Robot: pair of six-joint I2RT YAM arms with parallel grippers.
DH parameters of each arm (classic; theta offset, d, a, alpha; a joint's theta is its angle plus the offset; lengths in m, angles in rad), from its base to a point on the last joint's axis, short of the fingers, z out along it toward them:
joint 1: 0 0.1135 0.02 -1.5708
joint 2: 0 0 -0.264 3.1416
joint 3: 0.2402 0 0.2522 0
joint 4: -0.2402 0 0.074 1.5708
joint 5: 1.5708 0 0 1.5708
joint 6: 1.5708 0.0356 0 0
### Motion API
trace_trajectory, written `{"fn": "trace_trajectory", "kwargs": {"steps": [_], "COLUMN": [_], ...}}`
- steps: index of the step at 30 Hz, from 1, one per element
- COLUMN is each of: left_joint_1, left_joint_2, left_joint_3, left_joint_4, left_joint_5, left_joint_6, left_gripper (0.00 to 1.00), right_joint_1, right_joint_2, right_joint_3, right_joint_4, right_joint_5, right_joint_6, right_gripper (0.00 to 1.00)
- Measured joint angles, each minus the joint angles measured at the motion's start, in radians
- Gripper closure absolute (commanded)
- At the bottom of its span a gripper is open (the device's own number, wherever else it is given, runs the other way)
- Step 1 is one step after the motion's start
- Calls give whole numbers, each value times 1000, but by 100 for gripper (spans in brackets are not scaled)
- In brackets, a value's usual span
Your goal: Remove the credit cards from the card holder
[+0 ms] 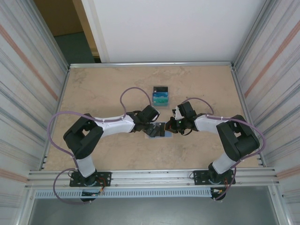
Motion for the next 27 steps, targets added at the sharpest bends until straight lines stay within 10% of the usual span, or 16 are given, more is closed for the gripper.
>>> {"fn": "trace_trajectory", "kwargs": {"steps": [7,27], "left_joint_1": [-7,-10], "left_joint_2": [0,0], "left_joint_3": [0,-7], "left_joint_4": [0,7], "left_joint_5": [-17,-18], "left_joint_6": [0,-13], "left_gripper": [1,1], "right_joint_1": [-5,-2], "right_joint_2": [-3,44], "right_joint_3": [-3,-10], "right_joint_4": [30,96], "right_joint_5": [-8,-13], "right_joint_6": [11,39], "right_gripper": [74,73]}}
